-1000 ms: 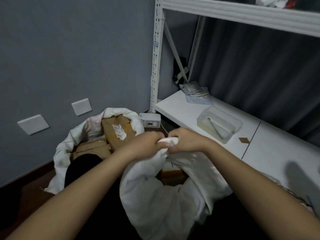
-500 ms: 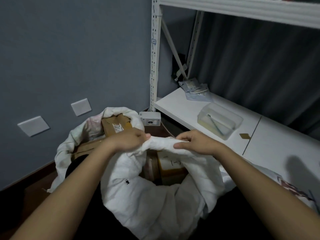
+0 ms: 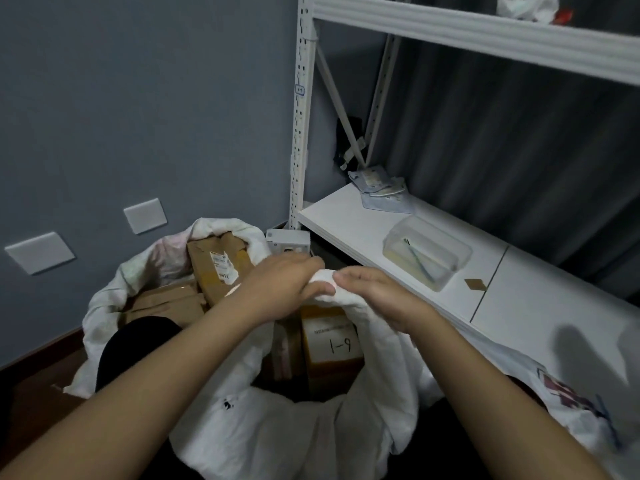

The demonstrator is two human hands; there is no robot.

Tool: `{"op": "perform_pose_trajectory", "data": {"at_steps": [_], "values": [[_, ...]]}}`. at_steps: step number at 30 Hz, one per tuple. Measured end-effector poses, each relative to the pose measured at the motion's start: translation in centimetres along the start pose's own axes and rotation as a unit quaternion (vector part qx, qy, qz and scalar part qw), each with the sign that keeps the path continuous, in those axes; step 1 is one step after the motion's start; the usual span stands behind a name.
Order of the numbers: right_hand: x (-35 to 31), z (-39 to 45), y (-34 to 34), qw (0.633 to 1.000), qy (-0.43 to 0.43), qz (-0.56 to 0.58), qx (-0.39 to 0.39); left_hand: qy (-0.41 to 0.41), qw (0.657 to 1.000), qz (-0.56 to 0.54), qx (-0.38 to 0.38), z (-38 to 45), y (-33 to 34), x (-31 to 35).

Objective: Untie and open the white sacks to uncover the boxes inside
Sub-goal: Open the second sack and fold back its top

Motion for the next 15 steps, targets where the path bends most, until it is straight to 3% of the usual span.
{"op": "perform_pose_trajectory", "data": {"at_steps": [4,6,8,10,12,15], "values": [[-0.3,-0.7,-1.0,0.985,-0.033,-0.167,0.016,-0.053,0.994,-0.088,-0.023,0.5,-1.0,-3.2],[0.3,-0.9,-1.3,0.976,-0.050,-0.198,0.076,-0.067,0.997,-0.045,-0.016,0.7,-1.2,-3.4],[0.9,-0.9,-1.2,0.985,-0.046,-0.123,0.108,-0.026,1.000,0.000,-0.012,1.4,-0.8,-1.7],[1.1,-1.0,-1.0,0.995,-0.026,0.007,0.098,0.031,0.998,0.047,-0.011,2.1,-0.4,0.5],[1.0,-1.5,-1.4,0.994,-0.031,0.050,0.088,0.039,0.998,0.054,-0.001,2.5,-1.0,0.6],[0.7,-2.6,-2.4,0.984,-0.006,-0.141,0.105,-0.036,0.999,-0.003,-0.020,3.0,-1.5,-1.9]]}}
Point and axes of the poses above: each hand's wrist, its own z-axis towards the middle knuckle, its own y-axis out of the palm, x = y × z, the point moved 6 cm from there along z, towards the middle knuckle, and after that the axes turned 13 degrees about -x, right-handed, at the moved point
